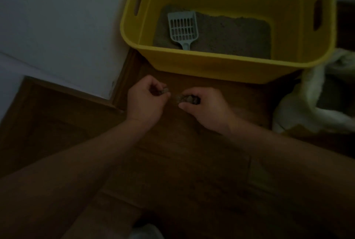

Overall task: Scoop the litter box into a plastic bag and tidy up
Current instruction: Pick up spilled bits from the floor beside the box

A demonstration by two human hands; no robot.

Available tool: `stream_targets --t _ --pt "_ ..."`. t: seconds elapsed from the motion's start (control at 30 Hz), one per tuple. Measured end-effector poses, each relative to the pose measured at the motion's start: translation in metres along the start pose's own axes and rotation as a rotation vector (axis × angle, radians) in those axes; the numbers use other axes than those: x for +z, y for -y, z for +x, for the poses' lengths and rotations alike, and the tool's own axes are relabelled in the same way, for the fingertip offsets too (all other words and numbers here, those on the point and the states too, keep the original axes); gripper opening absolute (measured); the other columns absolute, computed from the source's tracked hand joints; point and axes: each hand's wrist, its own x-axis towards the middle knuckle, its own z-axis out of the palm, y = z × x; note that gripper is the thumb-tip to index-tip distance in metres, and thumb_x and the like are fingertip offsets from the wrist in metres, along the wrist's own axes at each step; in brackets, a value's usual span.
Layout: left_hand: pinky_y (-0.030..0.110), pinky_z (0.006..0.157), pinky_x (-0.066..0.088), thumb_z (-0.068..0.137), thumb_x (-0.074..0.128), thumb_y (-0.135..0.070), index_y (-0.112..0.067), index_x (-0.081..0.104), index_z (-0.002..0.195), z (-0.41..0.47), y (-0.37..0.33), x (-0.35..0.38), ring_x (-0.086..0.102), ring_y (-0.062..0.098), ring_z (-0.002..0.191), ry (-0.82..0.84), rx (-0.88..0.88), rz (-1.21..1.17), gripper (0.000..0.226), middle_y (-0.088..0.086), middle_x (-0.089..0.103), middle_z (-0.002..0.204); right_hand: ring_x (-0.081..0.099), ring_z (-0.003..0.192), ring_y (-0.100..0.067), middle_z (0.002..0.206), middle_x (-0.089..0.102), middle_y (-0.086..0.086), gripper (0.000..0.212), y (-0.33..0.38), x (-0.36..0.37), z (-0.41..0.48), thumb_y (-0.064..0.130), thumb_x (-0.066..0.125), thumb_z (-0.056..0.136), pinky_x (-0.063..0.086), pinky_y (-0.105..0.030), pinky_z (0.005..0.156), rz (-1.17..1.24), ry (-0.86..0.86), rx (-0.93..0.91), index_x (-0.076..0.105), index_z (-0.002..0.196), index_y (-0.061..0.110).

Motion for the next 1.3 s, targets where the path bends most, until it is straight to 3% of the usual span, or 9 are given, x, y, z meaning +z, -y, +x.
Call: stream_targets --t 0.1,0.3,0.43,0.53,0.63,0.77,0.87,1.07,1.3 --pt "0.021 0.077 0.055 0.08 0.077 -0.005 -0.026 0.05 0.073 -0.034 -0.027 -0.003 0.066 0.005 0.091 0.024 0.012 -0.02 0.035 -0.012 0.067 0.093 0.058 0.103 -0.003 0.114 0.063 0.013 0.032 0.01 -0.017 -0.041 0.028 0.068 0.09 0.053 -0.028 0.091 0.034 -0.016 0.007 0.065 0.122 0.027" --pt "0.016 0.078 0.056 0.081 0.077 -0.004 -0.023 0.052 0.076 -0.097 -0.111 -0.02 0.065 0.0 0.092 0.092 0.033 -0.072 0.031 -0.013 0.065 0.095 0.065 0.089 -0.003 0.101 0.069 0.013 0.024 0.049 -0.077 -0.116 0.031 0.073 0.087 0.06 -0.035 0.079 0.066 -0.043 0.059 0.071 0.11 0.029" --pt "0.021 0.08 0.057 0.08 0.077 -0.002 -0.022 0.053 0.076 -0.124 -0.178 -0.039 0.066 0.0 0.093 0.069 0.048 -0.124 0.031 -0.013 0.066 0.094 0.065 0.088 -0.002 0.098 0.069 0.014 0.026 0.088 -0.131 -0.163 0.032 0.074 0.086 0.059 -0.031 0.079 0.059 -0.048 0.082 0.07 0.112 0.029" --pt "0.021 0.08 0.058 0.079 0.078 -0.002 -0.021 0.054 0.075 -0.139 -0.234 -0.057 0.067 0.0 0.092 0.049 0.1 -0.147 0.031 -0.011 0.068 0.095 0.062 0.087 0.004 0.09 0.064 0.023 0.026 0.123 -0.174 -0.196 0.033 0.074 0.086 0.056 -0.02 0.078 0.034 -0.086 0.065 0.07 0.111 0.03" --pt "0.019 0.079 0.057 0.078 0.079 -0.004 -0.018 0.055 0.076 -0.155 -0.295 -0.078 0.067 -0.001 0.092 0.039 0.188 -0.127 0.028 -0.009 0.069 0.095 0.061 0.083 0.008 0.084 0.061 0.026 0.027 0.164 -0.218 -0.228 0.036 0.073 0.086 0.052 -0.013 0.071 -0.002 -0.129 0.041 0.07 0.113 0.032" --pt "0.018 0.08 0.057 0.077 0.079 -0.001 -0.014 0.056 0.078 -0.178 -0.37 -0.109 0.067 0.0 0.094 0.046 0.26 -0.156 0.027 -0.006 0.069 0.095 0.063 0.074 0.007 0.079 0.065 0.022 0.021 0.216 -0.273 -0.265 0.038 0.072 0.086 0.05 -0.013 0.06 -0.002 -0.177 0.04 0.069 0.107 0.038" --pt "0.015 0.08 0.055 0.078 0.079 -0.001 -0.011 0.058 0.078 -0.192 -0.42 -0.134 0.067 -0.003 0.094 0.045 0.277 -0.162 0.023 -0.007 0.069 0.096 0.062 0.059 0.004 0.064 0.063 0.018 0.02 0.253 -0.309 -0.292 0.033 0.074 0.085 0.043 -0.011 0.051 0.038 -0.224 0.054 0.073 0.105 0.031" --pt "0.021 0.081 0.058 0.078 0.08 -0.004 -0.015 0.057 0.077 -0.224 -0.513 -0.188 0.068 -0.001 0.094 0.057 0.309 -0.171 0.025 -0.014 0.068 0.095 0.063 0.051 -0.009 0.062 0.069 0.008 0.013 0.331 -0.373 -0.347 0.028 0.076 0.085 0.055 -0.033 0.05 0.123 -0.261 0.048 0.074 0.098 0.03" --pt "0.021 0.075 0.059 0.078 0.081 -0.008 -0.024 0.055 0.076 -0.267 -0.602 -0.257 0.069 -0.001 0.085 0.045 0.298 -0.118 0.03 -0.013 0.069 0.096 0.061 0.046 -0.003 0.06 0.066 0.008 0.015 0.421 -0.425 -0.401 0.027 0.075 0.086 0.06 -0.036 0.056 0.104 -0.239 0.034 0.071 0.101 0.03"
